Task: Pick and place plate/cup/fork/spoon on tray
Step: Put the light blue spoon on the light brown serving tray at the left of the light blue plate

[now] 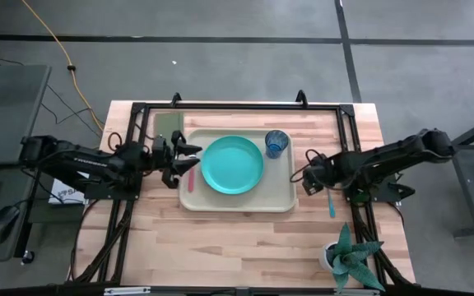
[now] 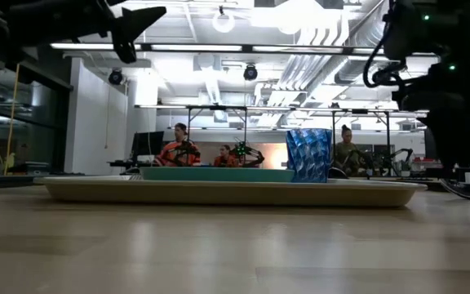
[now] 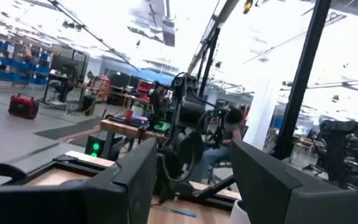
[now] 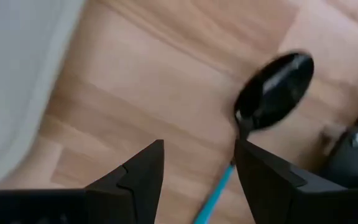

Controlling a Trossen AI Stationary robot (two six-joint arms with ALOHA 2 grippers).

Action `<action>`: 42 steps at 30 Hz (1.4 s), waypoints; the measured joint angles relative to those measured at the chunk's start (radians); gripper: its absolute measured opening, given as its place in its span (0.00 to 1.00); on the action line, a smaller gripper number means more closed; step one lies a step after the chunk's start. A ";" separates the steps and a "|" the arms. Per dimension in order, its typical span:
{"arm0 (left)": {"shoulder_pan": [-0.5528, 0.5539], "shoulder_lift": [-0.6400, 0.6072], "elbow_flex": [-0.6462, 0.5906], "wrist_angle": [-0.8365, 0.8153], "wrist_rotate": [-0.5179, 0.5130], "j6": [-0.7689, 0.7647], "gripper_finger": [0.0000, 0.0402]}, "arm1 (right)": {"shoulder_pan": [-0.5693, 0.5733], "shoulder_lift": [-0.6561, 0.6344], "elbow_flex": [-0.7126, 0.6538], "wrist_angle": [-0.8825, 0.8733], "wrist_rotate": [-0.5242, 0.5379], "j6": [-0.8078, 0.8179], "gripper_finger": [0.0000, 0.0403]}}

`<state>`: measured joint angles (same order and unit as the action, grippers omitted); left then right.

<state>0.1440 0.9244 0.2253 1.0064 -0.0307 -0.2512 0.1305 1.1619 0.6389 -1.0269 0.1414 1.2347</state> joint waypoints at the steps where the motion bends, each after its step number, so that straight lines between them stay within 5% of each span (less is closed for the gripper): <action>1: 0.000 -0.004 0.000 0.000 0.000 0.000 0.46 | 0.014 0.005 0.000 -0.009 -0.004 0.022 0.47; 14: -0.001 0.003 0.000 -0.030 0.076 -0.083 0.46 | 0.159 0.056 0.000 -0.077 0.027 0.338 0.47; 26: -0.001 0.003 0.000 -0.037 0.076 -0.087 0.46 | 0.160 0.292 0.000 -0.035 -0.024 0.355 0.47; 42: -0.001 0.003 0.000 -0.045 0.076 -0.095 0.46 | 0.150 0.333 0.002 0.025 -0.016 0.314 0.47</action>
<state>0.1432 0.9272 0.2253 0.9612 0.0456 -0.3460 0.2800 1.4952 0.6406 -1.0022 0.1258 1.5489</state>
